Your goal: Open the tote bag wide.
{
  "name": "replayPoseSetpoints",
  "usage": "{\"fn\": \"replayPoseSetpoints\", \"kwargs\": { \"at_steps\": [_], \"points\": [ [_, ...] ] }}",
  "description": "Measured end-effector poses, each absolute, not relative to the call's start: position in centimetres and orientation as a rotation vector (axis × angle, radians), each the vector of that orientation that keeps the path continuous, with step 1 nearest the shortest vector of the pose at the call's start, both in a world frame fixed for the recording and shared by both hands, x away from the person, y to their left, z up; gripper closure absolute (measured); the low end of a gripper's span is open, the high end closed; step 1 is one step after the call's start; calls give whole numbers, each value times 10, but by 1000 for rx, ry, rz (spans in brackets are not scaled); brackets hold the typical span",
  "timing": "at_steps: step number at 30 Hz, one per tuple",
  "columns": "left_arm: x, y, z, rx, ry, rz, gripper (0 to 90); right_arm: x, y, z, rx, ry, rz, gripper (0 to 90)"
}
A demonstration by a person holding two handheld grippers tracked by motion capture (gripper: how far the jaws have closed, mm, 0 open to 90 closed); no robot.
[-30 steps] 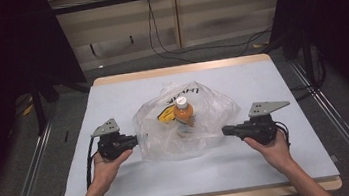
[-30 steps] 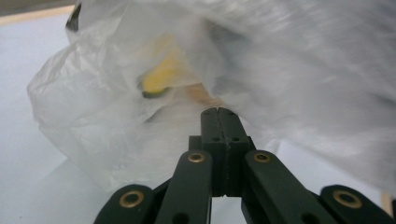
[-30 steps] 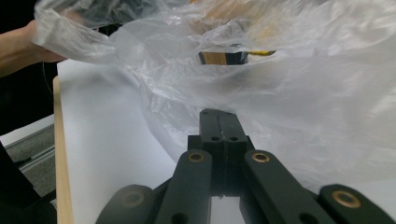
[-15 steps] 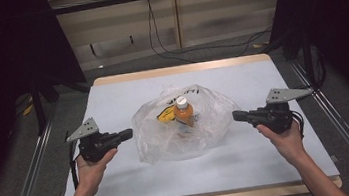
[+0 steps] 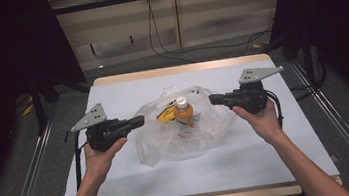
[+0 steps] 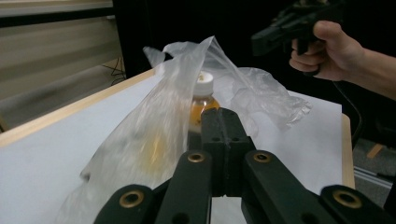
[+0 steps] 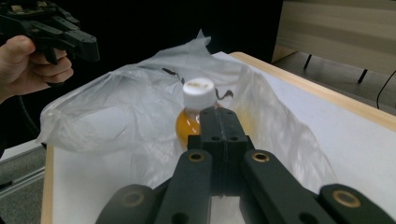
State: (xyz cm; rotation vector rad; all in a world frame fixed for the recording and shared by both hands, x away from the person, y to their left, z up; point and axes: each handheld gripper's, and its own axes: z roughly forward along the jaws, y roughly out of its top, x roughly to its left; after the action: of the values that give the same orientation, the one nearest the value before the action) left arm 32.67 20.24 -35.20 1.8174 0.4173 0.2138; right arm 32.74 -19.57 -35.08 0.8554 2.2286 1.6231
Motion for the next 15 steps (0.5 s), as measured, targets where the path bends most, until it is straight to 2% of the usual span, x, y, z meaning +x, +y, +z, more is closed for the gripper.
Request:
{"fn": "replayPoseSetpoints", "kwargs": {
  "at_steps": [6, 11, 15],
  "points": [
    [350, 170, -364, 1926, 411, 205, 900, 347, -172, -346, 801, 2287, 1594, 900],
    [384, 151, -388, 2047, 492, 220, 900, 369, -158, -367, 833, 2363, 1503, 900],
    [409, 146, -413, 2082, 580, 181, 900, 390, -157, -392, 926, 2392, 1448, 900]
  ]
}}
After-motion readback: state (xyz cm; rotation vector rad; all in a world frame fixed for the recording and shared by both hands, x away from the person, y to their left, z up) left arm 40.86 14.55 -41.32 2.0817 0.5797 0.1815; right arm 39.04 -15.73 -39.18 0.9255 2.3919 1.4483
